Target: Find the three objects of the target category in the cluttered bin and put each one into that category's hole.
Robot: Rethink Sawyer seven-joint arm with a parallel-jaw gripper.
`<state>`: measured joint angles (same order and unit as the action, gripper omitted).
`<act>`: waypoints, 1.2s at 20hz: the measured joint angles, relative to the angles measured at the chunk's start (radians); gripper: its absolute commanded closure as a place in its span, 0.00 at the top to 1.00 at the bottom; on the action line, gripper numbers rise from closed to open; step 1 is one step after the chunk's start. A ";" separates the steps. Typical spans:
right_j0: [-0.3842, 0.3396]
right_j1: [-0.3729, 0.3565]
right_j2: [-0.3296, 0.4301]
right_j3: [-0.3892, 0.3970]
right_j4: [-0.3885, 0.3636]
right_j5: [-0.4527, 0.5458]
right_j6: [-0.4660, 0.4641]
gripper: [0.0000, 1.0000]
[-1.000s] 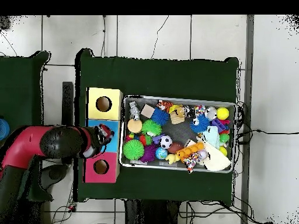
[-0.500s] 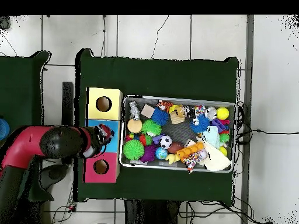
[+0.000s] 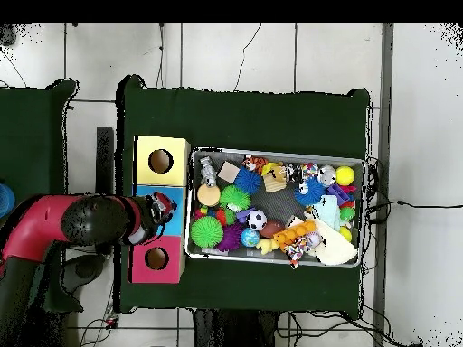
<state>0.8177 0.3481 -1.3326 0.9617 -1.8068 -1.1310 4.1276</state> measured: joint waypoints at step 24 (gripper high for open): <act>-0.006 -0.022 -0.001 -0.004 -0.005 -0.008 0.000 0.00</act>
<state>0.8118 0.3262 -1.3335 0.9578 -1.8115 -1.1393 4.1274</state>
